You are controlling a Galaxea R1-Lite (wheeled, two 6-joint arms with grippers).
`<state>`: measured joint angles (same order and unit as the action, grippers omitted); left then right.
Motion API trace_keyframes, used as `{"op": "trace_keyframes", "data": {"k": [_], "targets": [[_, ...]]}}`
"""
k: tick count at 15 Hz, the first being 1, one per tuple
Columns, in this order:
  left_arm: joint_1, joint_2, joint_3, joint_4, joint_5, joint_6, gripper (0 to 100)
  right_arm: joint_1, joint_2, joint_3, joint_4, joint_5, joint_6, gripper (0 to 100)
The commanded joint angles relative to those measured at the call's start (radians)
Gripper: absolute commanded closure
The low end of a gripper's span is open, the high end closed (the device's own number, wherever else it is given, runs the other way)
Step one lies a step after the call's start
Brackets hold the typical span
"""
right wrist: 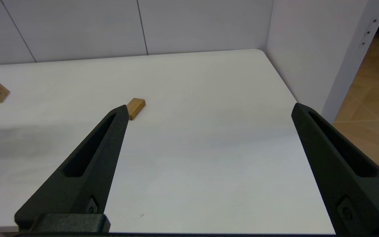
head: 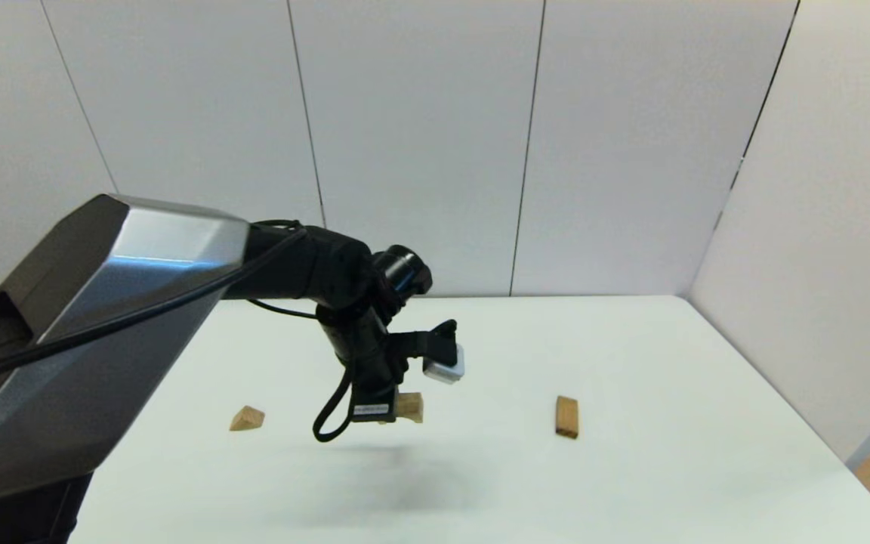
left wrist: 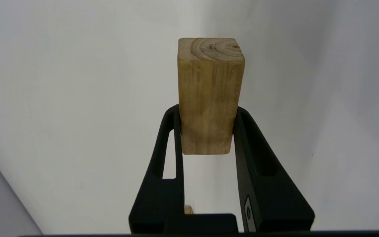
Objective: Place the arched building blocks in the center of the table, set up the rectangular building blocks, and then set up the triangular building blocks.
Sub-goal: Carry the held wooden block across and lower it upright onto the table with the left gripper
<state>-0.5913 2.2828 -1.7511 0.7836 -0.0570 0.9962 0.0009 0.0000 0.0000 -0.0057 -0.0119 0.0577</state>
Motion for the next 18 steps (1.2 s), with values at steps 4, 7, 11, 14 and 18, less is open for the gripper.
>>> {"op": "trace_keyframes", "data": {"k": [4, 7, 11, 14, 18], "targets": [[-0.051, 0.109, -0.061, 0.005, 0.000, -0.047, 100, -0.001, 0.000, 0.000, 0.000, 0.000, 0.001, 0], [-0.055, 0.142, -0.068, 0.005, 0.005, -0.070, 100, 0.001, 0.000, 0.000, 0.000, 0.000, 0.001, 0], [-0.071, 0.170, -0.105, 0.005, 0.003, -0.099, 100, 0.001, 0.000, 0.000, 0.000, 0.000, 0.001, 0], [-0.082, 0.184, -0.123, 0.005, 0.003, -0.100, 100, 0.001, 0.000, 0.000, 0.000, -0.002, 0.001, 0], [-0.096, 0.201, -0.139, 0.005, 0.002, -0.152, 100, -0.001, 0.000, 0.000, 0.000, 0.000, 0.001, 0]]}}
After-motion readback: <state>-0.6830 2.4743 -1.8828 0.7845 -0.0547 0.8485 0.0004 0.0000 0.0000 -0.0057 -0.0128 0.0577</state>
